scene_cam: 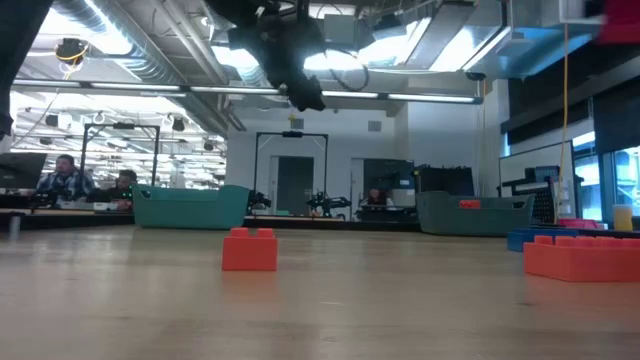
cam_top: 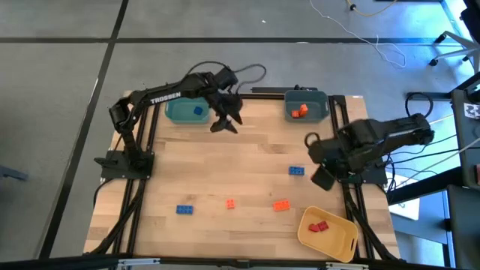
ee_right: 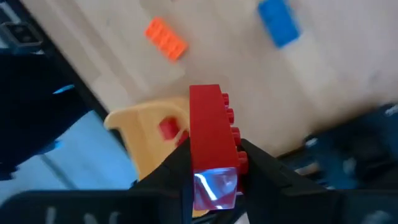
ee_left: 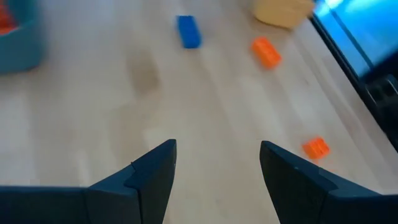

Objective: Sort & place blocks by color
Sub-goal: Put the red game piece into the yellow bin

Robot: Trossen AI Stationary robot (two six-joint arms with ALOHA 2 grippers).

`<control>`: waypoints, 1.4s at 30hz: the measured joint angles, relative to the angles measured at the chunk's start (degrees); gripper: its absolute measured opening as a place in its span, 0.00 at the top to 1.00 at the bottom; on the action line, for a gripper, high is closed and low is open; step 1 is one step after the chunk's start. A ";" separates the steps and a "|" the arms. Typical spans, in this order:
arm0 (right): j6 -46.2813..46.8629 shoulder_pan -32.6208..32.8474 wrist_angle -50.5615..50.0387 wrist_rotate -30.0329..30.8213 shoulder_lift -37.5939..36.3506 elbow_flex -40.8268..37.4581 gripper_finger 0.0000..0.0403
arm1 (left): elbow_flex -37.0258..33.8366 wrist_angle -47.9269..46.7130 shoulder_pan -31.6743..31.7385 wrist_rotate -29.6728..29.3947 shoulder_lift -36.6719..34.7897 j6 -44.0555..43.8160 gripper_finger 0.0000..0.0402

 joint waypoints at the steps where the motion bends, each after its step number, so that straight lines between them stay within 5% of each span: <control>1: 2.40 1.50 1.49 -1.01 -1.29 -1.89 0.77 | 0.00 -0.74 -0.96 0.03 0.00 1.25 0.44; 9: 21.06 17.25 15.29 -7.86 -6.21 -16.56 0.77 | 0.00 -1.15 -7.80 0.11 -0.02 0.35 0.44; 15: 31.05 26.53 39.16 -3.81 -4.93 -26.84 0.77 | 0.00 -0.29 -10.38 -1.28 -0.02 -2.73 0.44; 19: 34.16 29.89 45.92 -2.67 -1.05 -31.92 0.77 | 0.00 0.41 -11.21 -3.43 -0.04 -3.20 0.44; 27: 33.01 30.53 50.57 -1.69 5.16 -37.04 0.77 | 0.00 1.89 -11.05 -4.46 -0.07 -5.72 0.44; 42: 33.05 30.50 49.86 2.04 5.58 -37.00 0.72 | 0.00 1.80 -10.54 -4.94 -0.09 -6.01 0.44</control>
